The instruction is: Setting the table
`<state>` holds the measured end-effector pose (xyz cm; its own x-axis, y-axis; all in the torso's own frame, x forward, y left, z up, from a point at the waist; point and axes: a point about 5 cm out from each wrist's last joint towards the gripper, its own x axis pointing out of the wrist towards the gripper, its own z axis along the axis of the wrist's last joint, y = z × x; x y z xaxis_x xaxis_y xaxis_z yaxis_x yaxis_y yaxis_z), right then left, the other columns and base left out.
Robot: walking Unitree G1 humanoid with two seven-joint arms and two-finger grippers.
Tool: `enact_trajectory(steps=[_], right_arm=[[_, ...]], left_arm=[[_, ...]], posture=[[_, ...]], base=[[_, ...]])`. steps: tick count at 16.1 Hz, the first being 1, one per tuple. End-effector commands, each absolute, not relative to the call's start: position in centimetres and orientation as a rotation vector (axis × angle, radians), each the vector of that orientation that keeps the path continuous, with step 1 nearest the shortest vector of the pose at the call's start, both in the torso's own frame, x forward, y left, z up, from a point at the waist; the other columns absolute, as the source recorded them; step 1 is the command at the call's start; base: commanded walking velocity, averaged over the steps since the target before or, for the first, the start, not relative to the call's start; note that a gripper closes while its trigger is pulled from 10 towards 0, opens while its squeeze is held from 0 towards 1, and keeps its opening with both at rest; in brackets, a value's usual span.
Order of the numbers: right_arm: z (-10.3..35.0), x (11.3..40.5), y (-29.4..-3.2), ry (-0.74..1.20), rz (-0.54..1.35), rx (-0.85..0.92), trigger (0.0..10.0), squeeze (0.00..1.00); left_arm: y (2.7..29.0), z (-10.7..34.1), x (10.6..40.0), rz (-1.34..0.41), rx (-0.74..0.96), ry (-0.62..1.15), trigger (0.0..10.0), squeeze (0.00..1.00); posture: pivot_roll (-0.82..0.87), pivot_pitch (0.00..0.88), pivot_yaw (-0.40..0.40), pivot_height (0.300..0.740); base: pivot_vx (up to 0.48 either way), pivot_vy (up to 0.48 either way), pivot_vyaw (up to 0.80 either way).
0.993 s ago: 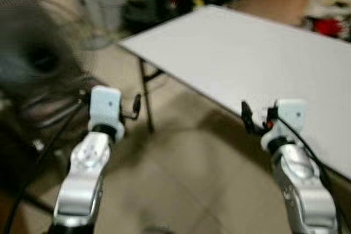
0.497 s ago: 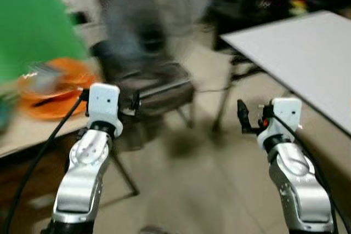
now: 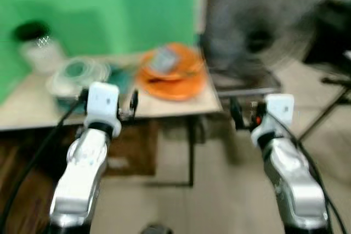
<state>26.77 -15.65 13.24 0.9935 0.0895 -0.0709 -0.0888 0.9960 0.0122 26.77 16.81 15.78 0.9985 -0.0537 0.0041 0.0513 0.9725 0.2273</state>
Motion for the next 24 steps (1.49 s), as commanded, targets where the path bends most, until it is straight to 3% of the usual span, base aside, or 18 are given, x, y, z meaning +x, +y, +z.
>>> enact_trajectory(steps=[1, 5, 6, 7, 10, 13, 16, 17, 24], right_arm=[[13.5, 26.9, -16.1, 0.056, 0.081, 0.011, 10.0, 1.00], [14.3, 26.9, -18.4, 0.023, -0.012, 0.028, 10.0, 0.98], [14.4, 26.7, -18.6, 0.014, -0.023, 0.025, 10.0, 0.18], [14.6, 26.6, -18.7, 0.016, -0.058, 0.062, 10.0, 0.00], [15.2, 25.5, -19.2, -0.058, -0.065, 0.060, 10.0, 0.00], [15.1, 25.0, -19.6, -0.043, -0.164, 0.077, 10.0, 0.00], [14.4, 24.6, -18.1, 0.015, -0.022, 0.093, 10.0, 0.00], [14.4, 24.7, -17.9, 0.012, 0.025, 0.080, 10.0, 0.00], [14.0, 26.1, -16.9, 0.056, 0.045, 0.033, 10.0, 0.00]], left_arm=[[16.8, 15.8, 26.7, -0.048, 0.232, -0.003, 10.0, 0.00], [15.5, 15.4, 27.0, -0.113, 0.225, 0.029, 10.0, 0.00], [15.3, 15.2, 27.1, -0.132, 0.232, 0.042, 10.0, 0.00], [15.2, 15.2, 27.4, -0.157, 0.233, 0.044, 10.0, 0.00], [13.6, 15.1, 27.8, -0.228, 0.217, 0.067, 10.0, 0.00], [13.9, 15.6, 28.2, -0.241, 0.234, 0.007, 10.0, 0.00], [14.3, 15.4, 27.9, -0.200, 0.211, 0.005, 10.0, 0.00], [13.6, 15.6, 27.6, -0.206, 0.180, -0.008, 10.0, 0.00], [13.9, 15.9, 27.0, -0.198, 0.185, -0.018, 10.0, 0.00]], posture=[[0.15, 0.000, 0.067, 0.740], [0.12, 0.000, 0.091, 0.740], [0.11, 0.000, 0.095, 0.740], [0.10, 0.000, 0.110, 0.740], [0.05, 0.000, 0.145, 0.740], [0.04, 0.000, 0.136, 0.740], [0.05, 0.000, 0.130, 0.740], [0.06, 0.000, 0.095, 0.740], [0.09, 0.000, 0.080, 0.740]], base=[[0.000, -0.480, 0.80], [0.000, -0.120, 0.20], [0.000, 0.000, 0.00], [0.000, 0.000, 0.00], [0.000, 0.000, 0.00], [0.000, 0.000, 0.00], [0.000, 0.000, 0.00], [0.000, 0.000, 0.00], [0.239, 0.000, 0.39]])
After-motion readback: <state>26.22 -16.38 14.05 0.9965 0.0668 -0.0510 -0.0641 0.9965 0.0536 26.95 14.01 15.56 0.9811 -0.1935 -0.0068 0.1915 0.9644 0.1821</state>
